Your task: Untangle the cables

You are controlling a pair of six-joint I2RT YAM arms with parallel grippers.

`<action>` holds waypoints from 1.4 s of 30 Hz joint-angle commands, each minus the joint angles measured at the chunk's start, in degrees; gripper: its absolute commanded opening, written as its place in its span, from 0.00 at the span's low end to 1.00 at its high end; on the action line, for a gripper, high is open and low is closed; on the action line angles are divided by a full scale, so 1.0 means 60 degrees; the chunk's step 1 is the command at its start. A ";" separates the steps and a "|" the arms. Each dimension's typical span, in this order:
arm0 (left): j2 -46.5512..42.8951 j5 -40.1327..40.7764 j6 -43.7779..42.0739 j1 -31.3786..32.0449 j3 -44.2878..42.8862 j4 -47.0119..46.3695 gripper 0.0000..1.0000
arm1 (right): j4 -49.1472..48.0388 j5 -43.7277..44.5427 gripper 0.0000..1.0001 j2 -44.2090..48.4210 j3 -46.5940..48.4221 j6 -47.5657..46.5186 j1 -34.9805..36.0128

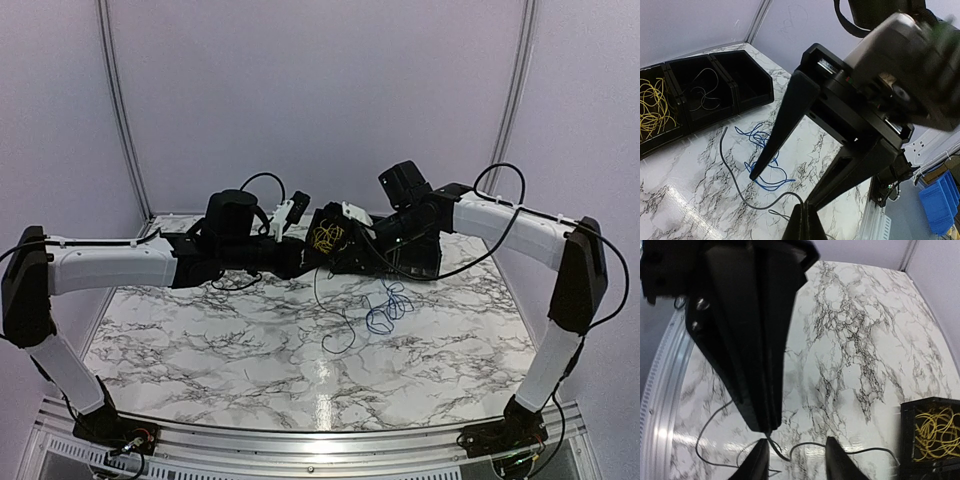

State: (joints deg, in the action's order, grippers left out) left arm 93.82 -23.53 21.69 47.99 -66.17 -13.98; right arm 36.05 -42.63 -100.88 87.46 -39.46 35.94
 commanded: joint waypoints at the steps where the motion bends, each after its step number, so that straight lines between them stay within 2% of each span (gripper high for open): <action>1: 0.0050 -0.0137 0.0126 -0.0014 -0.0226 -0.0507 0.00 | -0.0335 -0.0255 0.20 -0.0091 0.0171 0.0705 0.0083; 3: 0.0052 -0.0136 0.0177 -0.0010 -0.0159 -0.0587 0.00 | -0.0403 -0.0223 0.01 -0.0078 0.0181 0.0887 0.0076; 5: 0.0062 -0.0009 0.0247 -0.0014 -0.0078 -0.0628 0.00 | -0.0489 -0.0153 0.00 -0.0034 0.0223 0.1119 0.0087; 6: 0.0079 0.0275 0.0331 -0.0014 -0.0031 -0.0629 0.06 | -0.0521 -0.0134 0.00 -0.0012 0.0255 0.1239 0.0088; 8: 0.0114 0.0716 0.0432 -0.0012 0.0103 -0.0650 0.25 | -0.0567 -0.0094 0.00 0.0060 0.0276 0.1462 0.0076; 9: 0.0149 0.0798 0.0397 -0.0014 0.0158 -0.0689 0.31 | -0.0617 -0.0057 0.00 0.0116 0.0275 0.1593 0.0076; 12: 0.0330 0.0892 0.0347 0.0041 0.0202 -0.0822 0.35 | -0.0705 0.0034 0.00 0.0212 0.0228 0.1871 0.0065; 20: 0.0832 0.1080 0.0483 0.0103 0.0550 -0.1466 0.26 | -0.0735 0.0350 0.00 0.0423 0.0281 0.2287 -0.0061; 28: 0.1983 0.2382 0.0778 0.0075 0.1008 -0.2286 0.10 | -0.0296 0.0055 0.00 0.1103 0.0895 0.2613 -0.0186; 35: 0.3529 0.2224 0.1076 0.0019 0.0533 -0.2460 0.05 | 0.0214 -0.0287 0.00 0.1334 0.2639 0.3588 -0.0343; 42: 0.4065 0.1990 0.1300 0.0022 0.0849 -0.2489 0.05 | -0.0599 -0.0559 0.00 0.0709 0.4880 0.5326 -0.1486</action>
State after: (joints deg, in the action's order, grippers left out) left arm 117.36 -10.66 28.32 48.36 -61.65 -27.03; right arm 36.60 -44.31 -94.96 109.84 -15.31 31.29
